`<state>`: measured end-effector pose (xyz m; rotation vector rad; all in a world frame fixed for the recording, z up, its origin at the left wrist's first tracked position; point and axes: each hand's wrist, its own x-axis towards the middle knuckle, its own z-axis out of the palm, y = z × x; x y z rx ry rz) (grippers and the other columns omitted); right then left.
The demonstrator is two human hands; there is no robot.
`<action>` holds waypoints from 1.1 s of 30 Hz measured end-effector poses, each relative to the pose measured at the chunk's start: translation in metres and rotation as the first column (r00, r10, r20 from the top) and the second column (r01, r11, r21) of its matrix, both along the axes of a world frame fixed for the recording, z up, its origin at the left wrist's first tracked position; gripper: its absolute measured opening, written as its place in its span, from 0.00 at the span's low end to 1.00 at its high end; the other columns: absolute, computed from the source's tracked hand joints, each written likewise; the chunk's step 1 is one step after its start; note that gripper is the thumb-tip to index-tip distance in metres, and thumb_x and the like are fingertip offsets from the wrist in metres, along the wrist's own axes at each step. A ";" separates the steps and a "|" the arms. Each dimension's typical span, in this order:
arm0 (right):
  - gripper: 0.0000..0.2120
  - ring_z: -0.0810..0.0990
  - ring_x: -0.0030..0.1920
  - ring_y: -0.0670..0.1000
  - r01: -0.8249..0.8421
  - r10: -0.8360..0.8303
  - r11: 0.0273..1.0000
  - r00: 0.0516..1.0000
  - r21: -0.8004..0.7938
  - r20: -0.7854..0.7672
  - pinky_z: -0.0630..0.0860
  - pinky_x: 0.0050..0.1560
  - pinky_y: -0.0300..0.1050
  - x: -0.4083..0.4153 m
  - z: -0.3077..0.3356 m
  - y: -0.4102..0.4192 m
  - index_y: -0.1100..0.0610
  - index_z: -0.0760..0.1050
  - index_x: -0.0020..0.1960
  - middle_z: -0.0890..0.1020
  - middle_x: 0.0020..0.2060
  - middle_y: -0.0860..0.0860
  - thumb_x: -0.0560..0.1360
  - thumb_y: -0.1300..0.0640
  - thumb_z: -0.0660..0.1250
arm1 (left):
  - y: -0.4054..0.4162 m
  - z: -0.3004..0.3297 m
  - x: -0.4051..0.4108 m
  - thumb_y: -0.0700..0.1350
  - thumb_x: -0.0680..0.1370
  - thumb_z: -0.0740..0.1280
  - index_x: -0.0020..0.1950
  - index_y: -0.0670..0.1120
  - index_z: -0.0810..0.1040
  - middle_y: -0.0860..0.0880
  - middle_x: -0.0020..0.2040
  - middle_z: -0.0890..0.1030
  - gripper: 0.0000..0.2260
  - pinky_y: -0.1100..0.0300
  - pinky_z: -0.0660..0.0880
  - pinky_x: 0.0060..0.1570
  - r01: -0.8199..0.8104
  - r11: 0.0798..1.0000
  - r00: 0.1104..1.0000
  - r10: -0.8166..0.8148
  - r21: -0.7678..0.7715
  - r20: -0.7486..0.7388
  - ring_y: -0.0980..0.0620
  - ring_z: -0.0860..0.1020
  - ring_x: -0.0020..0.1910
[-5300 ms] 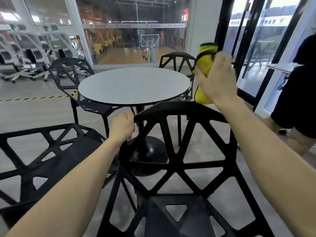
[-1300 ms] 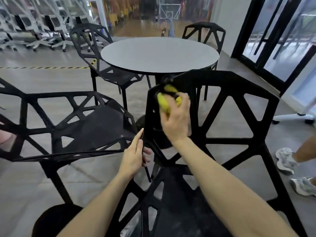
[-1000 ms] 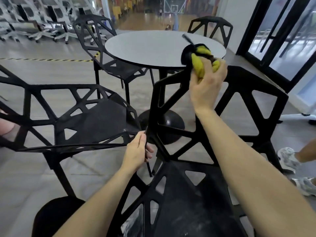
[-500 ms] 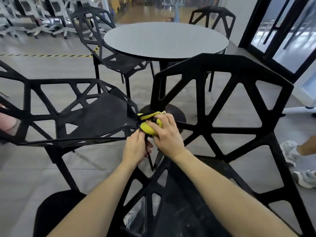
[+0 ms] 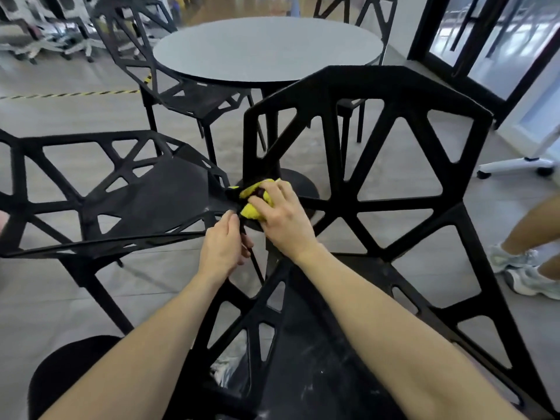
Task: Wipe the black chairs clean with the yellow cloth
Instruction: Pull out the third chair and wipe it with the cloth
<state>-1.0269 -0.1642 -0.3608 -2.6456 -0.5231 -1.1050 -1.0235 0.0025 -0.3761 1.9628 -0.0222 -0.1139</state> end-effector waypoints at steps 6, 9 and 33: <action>0.17 0.73 0.59 0.63 0.338 -0.317 0.940 0.917 0.050 -0.242 0.79 0.57 0.62 -0.072 -0.043 -0.135 0.54 0.82 0.62 0.74 0.65 0.57 0.75 0.66 0.71 | 0.001 -0.005 0.006 0.55 0.84 0.52 0.47 0.51 0.75 0.44 0.34 0.84 0.15 0.51 0.77 0.29 -0.006 1.000 1.000 0.006 0.011 -0.008 0.40 0.83 0.31; 0.17 0.74 0.62 0.60 0.345 -0.298 0.930 0.909 0.124 -0.291 0.81 0.58 0.60 -0.077 -0.012 -0.137 0.51 0.83 0.62 0.73 0.64 0.55 0.75 0.62 0.75 | 0.000 -0.005 0.005 0.54 0.85 0.52 0.49 0.50 0.77 0.43 0.34 0.84 0.16 0.50 0.78 0.30 -0.006 1.000 1.000 0.006 0.011 -0.014 0.40 0.83 0.31; 0.18 0.72 0.70 0.63 0.569 -0.635 0.750 0.762 0.337 0.126 0.66 0.76 0.55 0.007 0.113 -0.168 0.53 0.77 0.70 0.71 0.72 0.61 0.81 0.54 0.65 | -0.080 0.019 0.017 0.54 0.79 0.52 0.86 0.42 0.63 0.46 0.83 0.69 0.35 0.45 0.52 0.86 0.052 0.406 0.684 -0.680 0.912 0.264 0.46 0.63 0.84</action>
